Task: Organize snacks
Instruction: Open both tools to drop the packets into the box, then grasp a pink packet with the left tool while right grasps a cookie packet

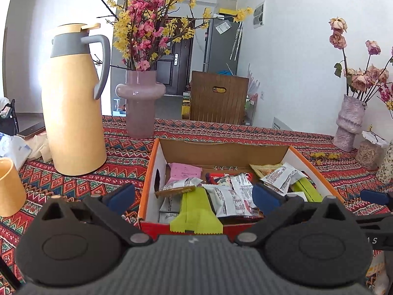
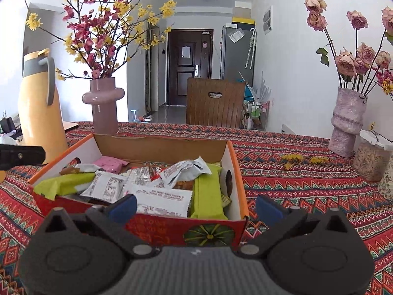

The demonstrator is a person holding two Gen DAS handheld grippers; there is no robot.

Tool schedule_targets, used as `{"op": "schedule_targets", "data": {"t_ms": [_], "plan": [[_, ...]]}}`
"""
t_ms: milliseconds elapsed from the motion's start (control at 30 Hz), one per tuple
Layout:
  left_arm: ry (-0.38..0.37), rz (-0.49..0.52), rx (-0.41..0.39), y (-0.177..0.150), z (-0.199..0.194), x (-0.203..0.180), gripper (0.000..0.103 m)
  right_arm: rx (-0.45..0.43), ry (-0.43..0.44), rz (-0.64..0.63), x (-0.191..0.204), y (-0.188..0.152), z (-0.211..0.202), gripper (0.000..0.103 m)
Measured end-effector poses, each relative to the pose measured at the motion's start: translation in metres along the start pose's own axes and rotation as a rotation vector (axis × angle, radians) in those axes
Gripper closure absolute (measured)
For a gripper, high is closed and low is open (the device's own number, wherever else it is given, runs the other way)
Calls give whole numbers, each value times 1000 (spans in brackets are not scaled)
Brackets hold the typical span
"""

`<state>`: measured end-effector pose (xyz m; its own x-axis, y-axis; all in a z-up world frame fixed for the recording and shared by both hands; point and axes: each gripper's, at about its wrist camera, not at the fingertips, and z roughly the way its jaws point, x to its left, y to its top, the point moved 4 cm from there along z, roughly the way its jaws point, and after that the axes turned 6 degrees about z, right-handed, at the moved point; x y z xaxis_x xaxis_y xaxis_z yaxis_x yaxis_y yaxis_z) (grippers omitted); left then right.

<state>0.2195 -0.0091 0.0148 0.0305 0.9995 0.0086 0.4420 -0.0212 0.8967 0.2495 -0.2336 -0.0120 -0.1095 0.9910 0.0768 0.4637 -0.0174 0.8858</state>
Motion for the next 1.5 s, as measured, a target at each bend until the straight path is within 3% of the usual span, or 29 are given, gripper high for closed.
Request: {"op": "schedule_targets", "data": {"t_ms": [433,867,1000,1100,1200,1333,1500], "plan": [[-31,6,67,-35,-13,3,0,142,-33,10,-16,-46,7,0],[-53,16,105,-46,-16,-10,0,245,-43,54,-25,-72,24,0],[-66,29,120,-49,-15,-18,0,253,-34,48,-24,-75,25,12],[-76,38,138,-52,-12,-27,0,238,-9,41,-22,-73,22,34],[-90,51,158,-54,-8,-37,0,229,2,37,-21,-73,18,44],[-108,62,201,-55,3,-53,0,206,6,55,-27,-73,12,52],[-129,60,269,-56,21,-75,0,151,-6,79,-39,-70,-4,54]]}}
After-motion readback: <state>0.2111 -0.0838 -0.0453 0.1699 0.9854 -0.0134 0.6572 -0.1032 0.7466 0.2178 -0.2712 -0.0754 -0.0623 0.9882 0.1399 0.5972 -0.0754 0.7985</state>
